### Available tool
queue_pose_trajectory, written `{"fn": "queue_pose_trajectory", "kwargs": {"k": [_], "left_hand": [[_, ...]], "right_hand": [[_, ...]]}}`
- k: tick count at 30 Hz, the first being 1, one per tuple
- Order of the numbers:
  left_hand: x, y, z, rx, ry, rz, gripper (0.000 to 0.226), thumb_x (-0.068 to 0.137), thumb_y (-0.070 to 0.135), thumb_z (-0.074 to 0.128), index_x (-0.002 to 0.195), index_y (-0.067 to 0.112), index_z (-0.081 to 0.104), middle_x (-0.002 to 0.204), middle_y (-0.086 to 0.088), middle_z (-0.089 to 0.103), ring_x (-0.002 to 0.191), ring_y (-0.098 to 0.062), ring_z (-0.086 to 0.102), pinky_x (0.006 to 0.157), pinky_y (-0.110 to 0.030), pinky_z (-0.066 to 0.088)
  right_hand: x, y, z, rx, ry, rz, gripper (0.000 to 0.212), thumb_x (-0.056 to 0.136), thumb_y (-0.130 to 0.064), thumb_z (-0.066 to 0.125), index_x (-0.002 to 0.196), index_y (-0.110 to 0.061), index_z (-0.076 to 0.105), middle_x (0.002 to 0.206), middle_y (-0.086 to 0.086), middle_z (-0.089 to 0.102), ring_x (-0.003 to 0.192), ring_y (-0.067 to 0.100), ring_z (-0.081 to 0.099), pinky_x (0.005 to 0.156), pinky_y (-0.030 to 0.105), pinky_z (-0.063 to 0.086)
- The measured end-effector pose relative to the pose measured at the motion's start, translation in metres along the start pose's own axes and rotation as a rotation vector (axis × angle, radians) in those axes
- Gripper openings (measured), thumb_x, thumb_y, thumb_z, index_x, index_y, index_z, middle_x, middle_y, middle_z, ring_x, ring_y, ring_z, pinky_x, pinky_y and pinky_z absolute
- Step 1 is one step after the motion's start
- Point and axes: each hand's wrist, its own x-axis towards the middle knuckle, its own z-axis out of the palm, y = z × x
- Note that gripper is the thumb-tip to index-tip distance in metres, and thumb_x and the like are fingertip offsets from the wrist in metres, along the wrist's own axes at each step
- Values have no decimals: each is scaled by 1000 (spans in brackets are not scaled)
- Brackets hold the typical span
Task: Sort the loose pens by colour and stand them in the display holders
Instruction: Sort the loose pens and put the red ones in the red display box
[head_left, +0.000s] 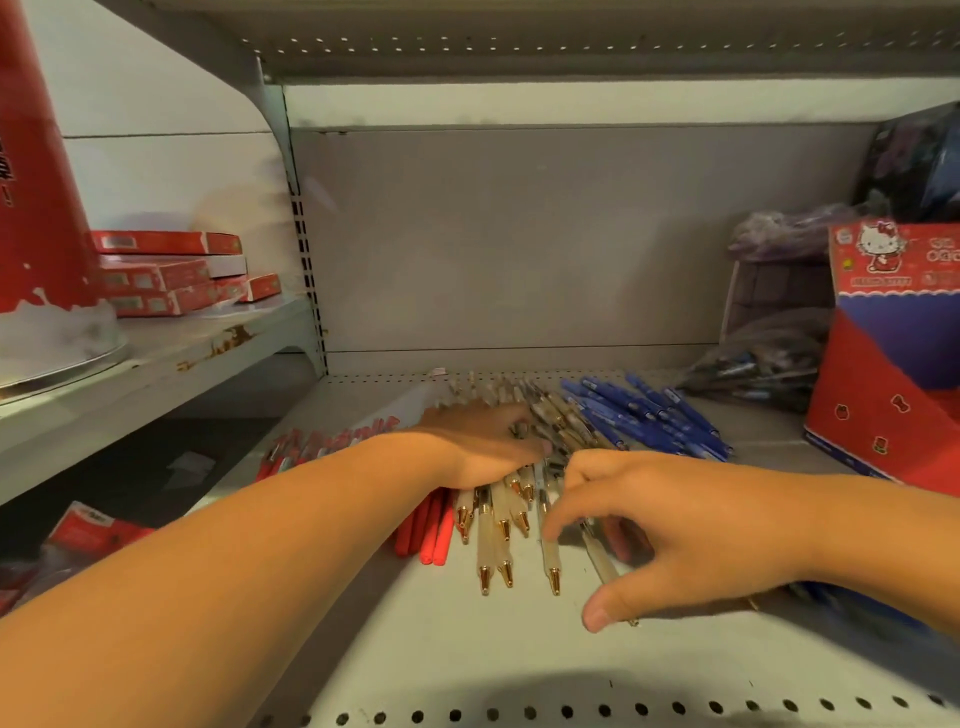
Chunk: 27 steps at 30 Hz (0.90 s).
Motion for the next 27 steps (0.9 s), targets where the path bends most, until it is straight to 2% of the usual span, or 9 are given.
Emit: {"fn": "queue_pose_trajectory", "kwargs": {"k": [2, 4, 7, 10, 13, 17, 20, 24, 27], "left_hand": [[1, -1, 0, 6, 36, -12, 63, 84, 80, 33, 135, 43, 40, 152, 3, 41, 128, -23, 44, 101, -43, 32], [1, -1, 1, -15, 66, -23, 50, 84, 78, 39, 115, 39, 48, 131, 7, 55, 108, -17, 49, 89, -40, 31], [3, -3, 1, -66, 51, -25, 46, 84, 75, 44, 111, 37, 46, 112, 11, 57, 102, -17, 52, 85, -38, 31], [5, -4, 0, -100, 30, -15, 55, 85, 73, 44, 127, 38, 45, 131, 6, 54, 118, -20, 49, 89, -38, 33], [9, -5, 1, -90, 62, -9, 57, 93, 65, 37, 142, 36, 43, 151, 3, 40, 137, -25, 37, 106, -45, 28], [13, -8, 7, -156, 130, 9, 34, 93, 54, 46, 115, 34, 62, 122, 7, 53, 110, -13, 51, 99, -40, 42], [13, -5, 9, -236, 163, 28, 34, 87, 58, 47, 102, 32, 63, 106, 11, 55, 93, -4, 51, 87, -32, 47], [9, -4, 5, -170, 103, 31, 52, 77, 72, 51, 113, 35, 57, 117, 5, 50, 103, -16, 52, 94, -40, 47], [7, -7, 4, -114, 41, 44, 64, 72, 78, 52, 125, 42, 49, 133, 2, 42, 113, -22, 47, 99, -41, 43]], "right_hand": [[2, 0, 0, 58, 3, 5, 54, 77, -65, 68, 125, -43, 56, 108, -23, 40, 88, 1, 56, 78, 23, 49], [3, 1, 1, 111, 11, -5, 55, 76, -64, 70, 125, -42, 58, 111, -24, 43, 92, 0, 57, 80, 23, 51], [-1, 3, 1, 120, -21, -53, 71, 68, -73, 71, 129, -44, 51, 118, -29, 41, 100, -5, 54, 86, 19, 50], [-5, 7, 4, 140, -33, -93, 71, 71, -72, 68, 134, -50, 44, 125, -32, 35, 109, -8, 49, 91, 11, 43], [-5, 12, 11, 87, -23, -115, 60, 82, -72, 56, 137, -58, 35, 129, -34, 28, 115, -10, 42, 94, 8, 37], [2, 17, 21, -94, 90, -168, 50, 91, -67, 45, 136, -46, 43, 124, -22, 34, 107, 3, 49, 85, 8, 41], [12, 15, 21, -182, 170, -165, 51, 89, -69, 45, 132, -41, 51, 118, -18, 42, 99, 4, 50, 81, 21, 50], [18, 10, 10, -79, 134, -177, 51, 85, -71, 47, 124, -39, 52, 110, -17, 50, 96, 5, 51, 77, 25, 51], [18, 18, -2, 113, 321, 5, 32, 92, -62, 40, 104, -40, 58, 93, -14, 62, 83, 5, 60, 72, 27, 54]]}}
